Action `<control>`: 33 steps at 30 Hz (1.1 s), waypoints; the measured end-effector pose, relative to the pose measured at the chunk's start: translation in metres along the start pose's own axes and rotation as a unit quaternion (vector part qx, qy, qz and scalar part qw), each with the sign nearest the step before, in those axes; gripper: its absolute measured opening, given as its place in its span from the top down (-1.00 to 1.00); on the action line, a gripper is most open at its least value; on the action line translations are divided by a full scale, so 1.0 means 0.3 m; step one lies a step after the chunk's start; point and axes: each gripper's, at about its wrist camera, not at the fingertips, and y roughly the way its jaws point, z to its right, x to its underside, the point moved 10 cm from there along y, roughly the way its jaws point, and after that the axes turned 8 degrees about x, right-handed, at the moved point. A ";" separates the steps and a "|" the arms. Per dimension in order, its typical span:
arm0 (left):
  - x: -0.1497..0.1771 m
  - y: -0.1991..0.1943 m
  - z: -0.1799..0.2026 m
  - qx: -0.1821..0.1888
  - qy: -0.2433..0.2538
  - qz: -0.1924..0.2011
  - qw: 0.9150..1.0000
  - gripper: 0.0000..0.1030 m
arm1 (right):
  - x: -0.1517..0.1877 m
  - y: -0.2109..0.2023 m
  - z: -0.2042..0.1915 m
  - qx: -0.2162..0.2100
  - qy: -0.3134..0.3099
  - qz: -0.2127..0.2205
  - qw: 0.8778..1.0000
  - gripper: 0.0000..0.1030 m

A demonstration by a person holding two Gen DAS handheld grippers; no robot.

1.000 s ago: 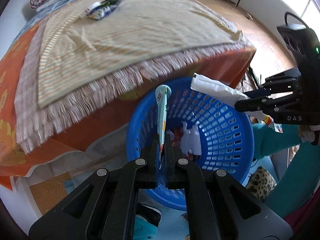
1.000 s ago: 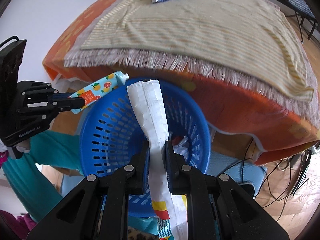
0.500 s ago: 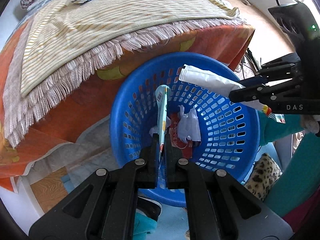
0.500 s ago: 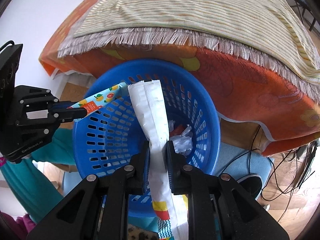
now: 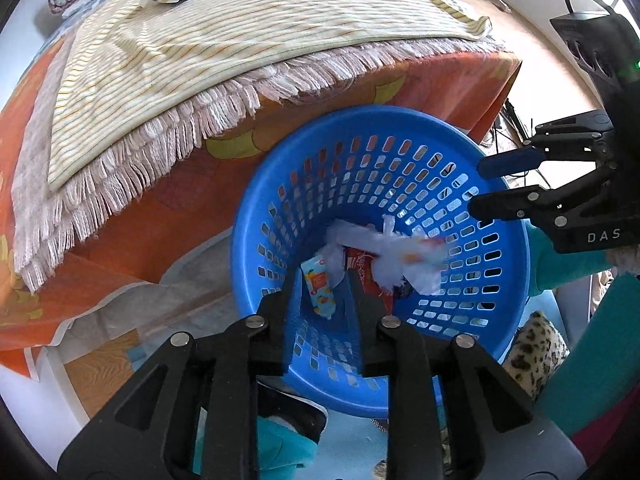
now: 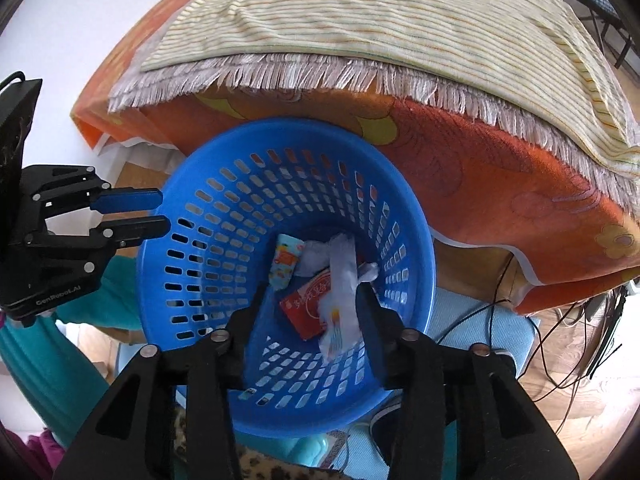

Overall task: Collect trash
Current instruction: 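Open both tools to drop the toothbrush and tube into the basket, then move both tools back over the bed toward the medicine box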

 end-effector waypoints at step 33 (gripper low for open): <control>-0.213 -0.155 -0.064 -0.018 -0.003 0.050 0.999 0.23 | -0.204 -0.202 0.117 0.071 0.012 0.077 0.994 -0.23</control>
